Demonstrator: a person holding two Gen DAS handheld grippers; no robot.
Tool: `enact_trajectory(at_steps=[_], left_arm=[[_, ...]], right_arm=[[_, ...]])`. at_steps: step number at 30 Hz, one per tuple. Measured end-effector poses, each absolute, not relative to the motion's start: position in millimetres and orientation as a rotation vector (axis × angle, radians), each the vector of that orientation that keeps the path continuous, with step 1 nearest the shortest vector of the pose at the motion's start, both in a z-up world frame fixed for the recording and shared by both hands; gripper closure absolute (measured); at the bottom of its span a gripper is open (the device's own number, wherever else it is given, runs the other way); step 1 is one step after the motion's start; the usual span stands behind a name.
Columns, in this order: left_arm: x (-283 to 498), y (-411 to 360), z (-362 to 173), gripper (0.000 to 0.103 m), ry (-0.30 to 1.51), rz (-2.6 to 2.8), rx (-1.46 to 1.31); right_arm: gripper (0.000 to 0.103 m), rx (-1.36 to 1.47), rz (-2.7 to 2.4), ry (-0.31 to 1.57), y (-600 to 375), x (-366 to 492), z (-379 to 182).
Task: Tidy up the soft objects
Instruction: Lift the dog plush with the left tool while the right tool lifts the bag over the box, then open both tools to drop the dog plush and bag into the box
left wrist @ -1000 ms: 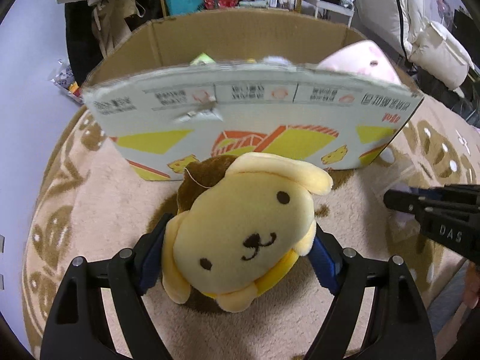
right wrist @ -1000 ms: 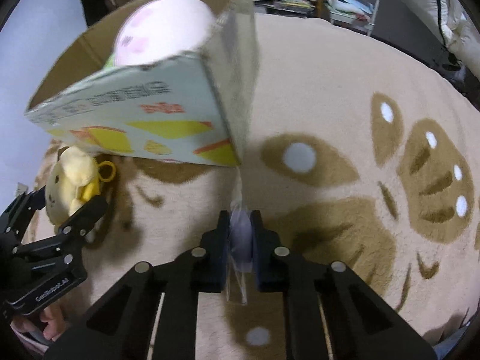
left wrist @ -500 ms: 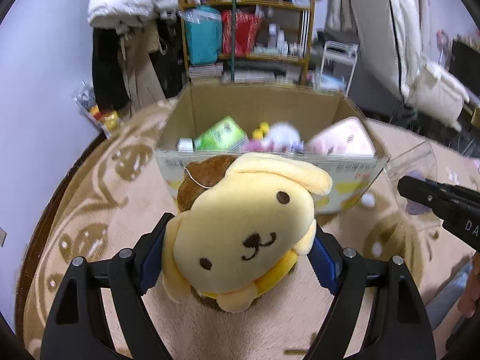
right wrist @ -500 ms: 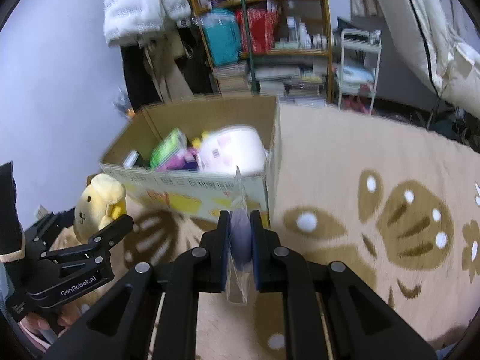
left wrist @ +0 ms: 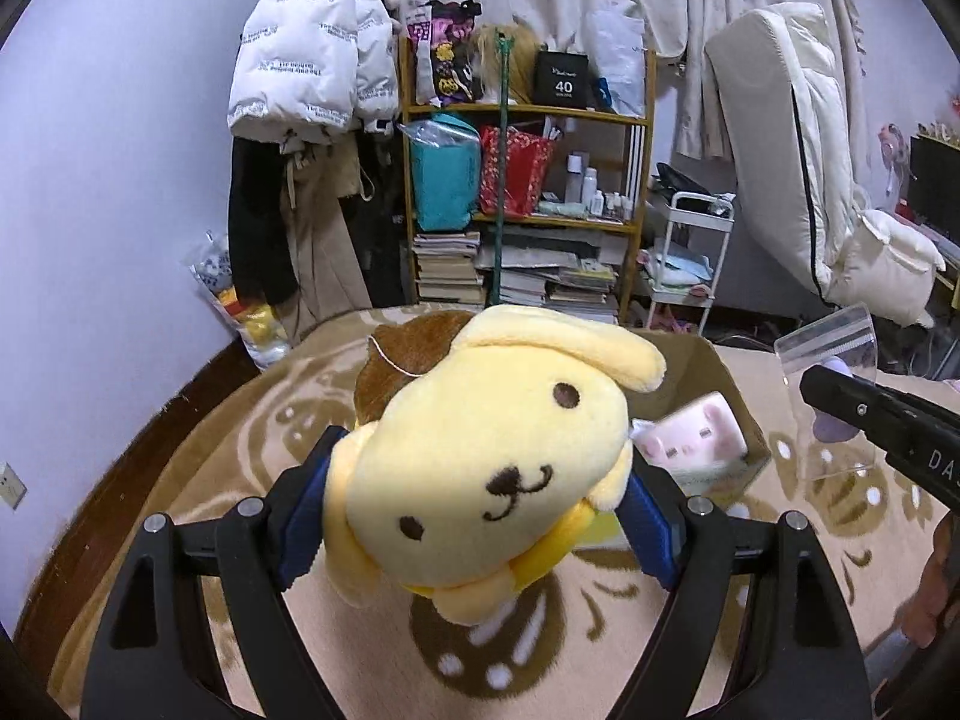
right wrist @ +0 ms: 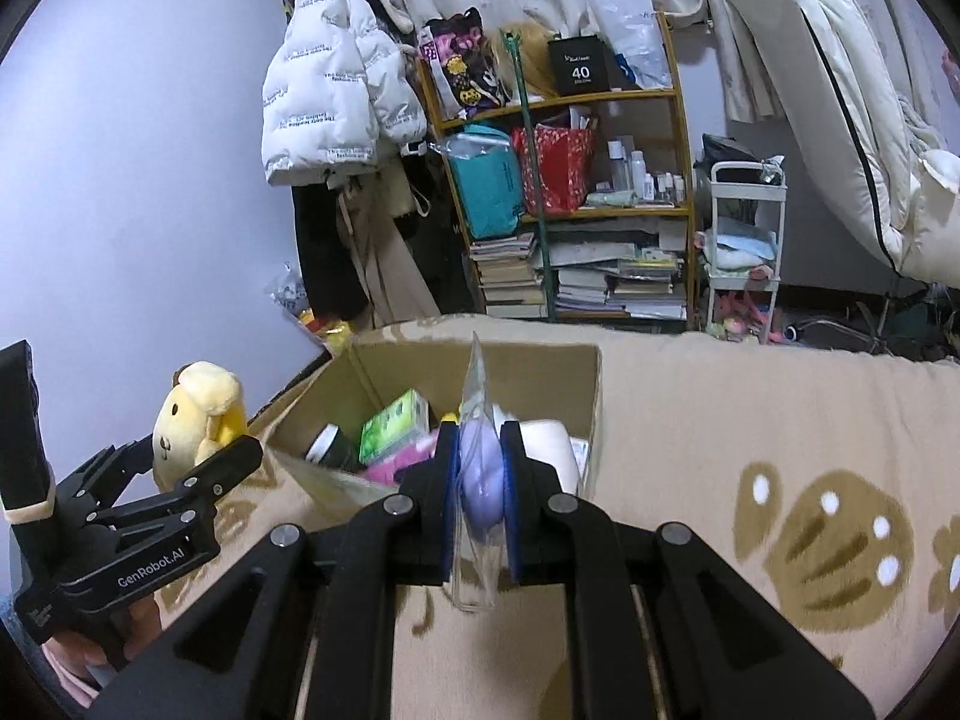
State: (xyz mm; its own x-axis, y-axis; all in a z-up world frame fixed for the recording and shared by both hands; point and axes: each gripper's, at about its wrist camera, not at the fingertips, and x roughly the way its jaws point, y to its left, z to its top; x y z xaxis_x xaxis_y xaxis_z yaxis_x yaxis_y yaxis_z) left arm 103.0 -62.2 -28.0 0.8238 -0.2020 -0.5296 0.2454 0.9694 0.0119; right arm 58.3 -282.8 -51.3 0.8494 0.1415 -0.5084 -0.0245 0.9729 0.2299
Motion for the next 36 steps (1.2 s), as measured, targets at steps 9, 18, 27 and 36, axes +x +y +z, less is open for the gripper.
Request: enact_trajectory(at_steps=[9,18,27,36], left_arm=[[138,-68,-27,0.021,0.542,-0.218,0.119],[173,-75,-49,0.021,0.593,-0.218,0.153],[186,-86,-60,0.019,0.625,-0.250,0.148],[190,-86,-66,0.014,0.649,-0.260,0.153]], right_arm=[[0.089,0.212,0.121,0.521,-285,94,-46],[0.089,0.204,0.171,0.536,-279,126,-58],[0.089,0.240,0.214,0.534,-275,141,-71],[0.087,0.269,0.214,0.586,-281,149,-84]])
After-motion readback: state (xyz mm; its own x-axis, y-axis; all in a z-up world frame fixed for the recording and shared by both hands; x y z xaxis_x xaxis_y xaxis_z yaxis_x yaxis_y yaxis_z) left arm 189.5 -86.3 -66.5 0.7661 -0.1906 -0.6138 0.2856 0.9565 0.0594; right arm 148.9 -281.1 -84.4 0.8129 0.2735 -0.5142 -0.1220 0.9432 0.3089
